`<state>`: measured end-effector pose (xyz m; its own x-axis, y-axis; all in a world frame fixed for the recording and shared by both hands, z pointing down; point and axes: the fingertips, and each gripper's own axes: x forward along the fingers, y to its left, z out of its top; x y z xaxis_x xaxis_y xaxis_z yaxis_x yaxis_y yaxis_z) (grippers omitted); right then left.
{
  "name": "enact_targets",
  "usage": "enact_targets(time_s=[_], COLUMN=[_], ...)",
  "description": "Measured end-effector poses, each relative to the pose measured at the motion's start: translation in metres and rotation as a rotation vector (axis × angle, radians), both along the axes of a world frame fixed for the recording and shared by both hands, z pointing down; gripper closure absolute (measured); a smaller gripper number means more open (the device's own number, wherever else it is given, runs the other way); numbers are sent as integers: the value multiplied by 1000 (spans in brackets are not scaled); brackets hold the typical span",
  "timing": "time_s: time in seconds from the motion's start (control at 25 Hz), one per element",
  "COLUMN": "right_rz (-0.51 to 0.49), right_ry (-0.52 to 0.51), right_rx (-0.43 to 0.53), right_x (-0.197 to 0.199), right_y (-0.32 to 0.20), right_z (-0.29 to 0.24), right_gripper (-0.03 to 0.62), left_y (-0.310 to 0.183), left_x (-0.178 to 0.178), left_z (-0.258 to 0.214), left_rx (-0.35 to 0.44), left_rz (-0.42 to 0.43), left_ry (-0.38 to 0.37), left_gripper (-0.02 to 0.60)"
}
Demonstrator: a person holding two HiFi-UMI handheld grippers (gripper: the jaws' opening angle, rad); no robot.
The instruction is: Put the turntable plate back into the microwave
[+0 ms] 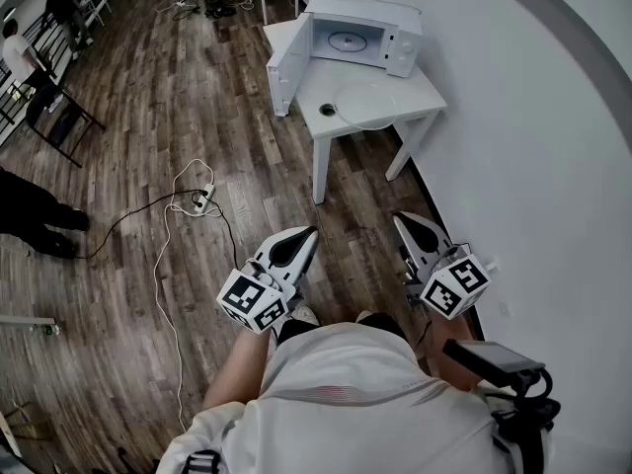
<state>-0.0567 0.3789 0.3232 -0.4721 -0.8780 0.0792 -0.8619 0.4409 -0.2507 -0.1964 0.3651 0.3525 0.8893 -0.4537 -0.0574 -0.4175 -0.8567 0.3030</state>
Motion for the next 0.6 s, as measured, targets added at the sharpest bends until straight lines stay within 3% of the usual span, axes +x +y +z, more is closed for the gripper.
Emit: enact_targets(time_s=[0.28,0.6], right_rz=[18,17], right_ry=[5,4], right_rx=[-16,-15], right_x=[-24,-26], right_y=[-18,-46], right_z=[8,5], right_gripper=[591,591], left_y=[-22,-43], left_x=[-28,-26], left_z=[3,8], left_rx=[6,-3], left_rz=[2,6], left_ry=[11,20], left_gripper=[571,571])
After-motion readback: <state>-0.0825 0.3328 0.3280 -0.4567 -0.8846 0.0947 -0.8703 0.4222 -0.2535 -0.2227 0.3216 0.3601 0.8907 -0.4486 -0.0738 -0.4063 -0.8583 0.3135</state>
